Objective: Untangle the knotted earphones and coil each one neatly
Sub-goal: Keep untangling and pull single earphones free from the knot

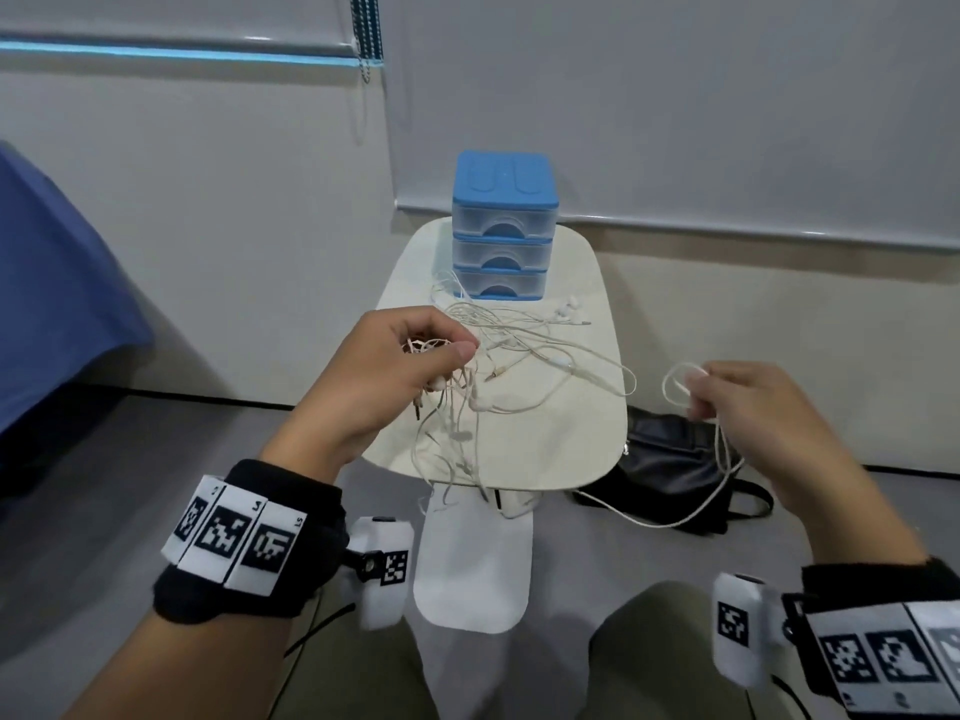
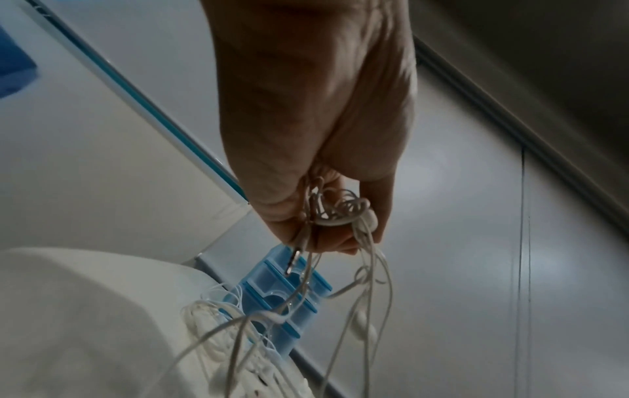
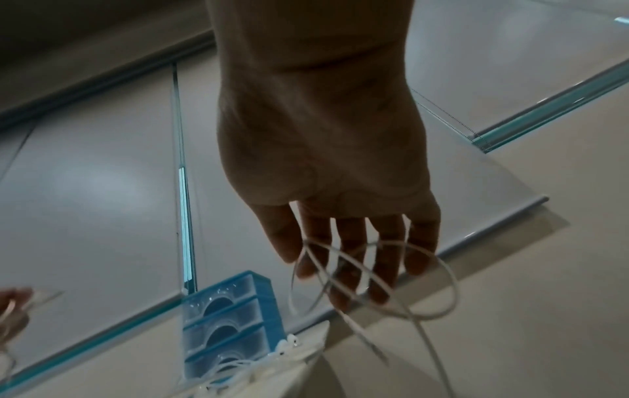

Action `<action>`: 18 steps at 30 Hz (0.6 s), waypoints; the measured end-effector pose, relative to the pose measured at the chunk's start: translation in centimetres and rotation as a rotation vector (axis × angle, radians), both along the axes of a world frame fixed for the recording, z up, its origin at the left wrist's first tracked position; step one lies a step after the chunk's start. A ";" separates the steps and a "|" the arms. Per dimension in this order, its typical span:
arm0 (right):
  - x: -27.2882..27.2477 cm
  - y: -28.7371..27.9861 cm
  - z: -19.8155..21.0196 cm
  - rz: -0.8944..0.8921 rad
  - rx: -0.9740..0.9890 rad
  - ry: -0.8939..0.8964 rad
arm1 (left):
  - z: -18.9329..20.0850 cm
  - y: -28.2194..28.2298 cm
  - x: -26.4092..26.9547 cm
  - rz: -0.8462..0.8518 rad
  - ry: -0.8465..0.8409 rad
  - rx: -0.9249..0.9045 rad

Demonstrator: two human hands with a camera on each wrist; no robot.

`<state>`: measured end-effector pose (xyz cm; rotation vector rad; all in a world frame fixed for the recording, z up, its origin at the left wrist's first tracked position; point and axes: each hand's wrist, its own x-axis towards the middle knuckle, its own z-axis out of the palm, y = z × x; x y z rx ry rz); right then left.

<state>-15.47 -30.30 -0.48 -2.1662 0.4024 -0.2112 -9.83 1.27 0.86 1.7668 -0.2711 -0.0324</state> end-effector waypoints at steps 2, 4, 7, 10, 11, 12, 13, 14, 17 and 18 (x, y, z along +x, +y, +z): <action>-0.3 -0.2 -0.8 -0.010 -0.122 0.098 | 0.1 -0.2 0.1 0.010 0.015 -0.071; -0.3 -0.3 -1.6 -0.002 -0.272 0.209 | 0.3 -0.4 0.1 0.013 0.016 -0.122; -0.3 0.6 -2.3 -0.020 -0.395 0.260 | 0.6 -0.7 0.1 0.008 0.014 -0.185; -0.1 3.4 -2.2 0.131 -0.131 -0.017 | 0.6 -1.3 0.0 0.006 0.014 -0.237; -0.2 5.1 -1.9 0.239 -0.031 -0.078 | 0.4 -1.6 0.0 0.006 0.020 -0.246; -0.4 6.9 -1.6 0.353 0.032 -0.100 | 0.2 -2.0 0.0 0.006 0.025 -0.249; -0.4 8.5 -1.5 0.447 0.078 -0.095 | 0.0 -2.3 0.0 0.005 0.030 -0.250; -0.3 9.9 -1.6 0.509 0.113 -0.075 | -0.2 -2.6 -0.1 0.001 0.031 -0.250; 0.6 12.0 -2.6 0.557 0.231 -0.053 | -0.9 -3.0 -0.2 0.003 0.038 -0.239; 0.9 12.2 -2.8 0.552 0.264 -0.054 | -1.1 -2.9 -0.2 0.009 0.043 -0.235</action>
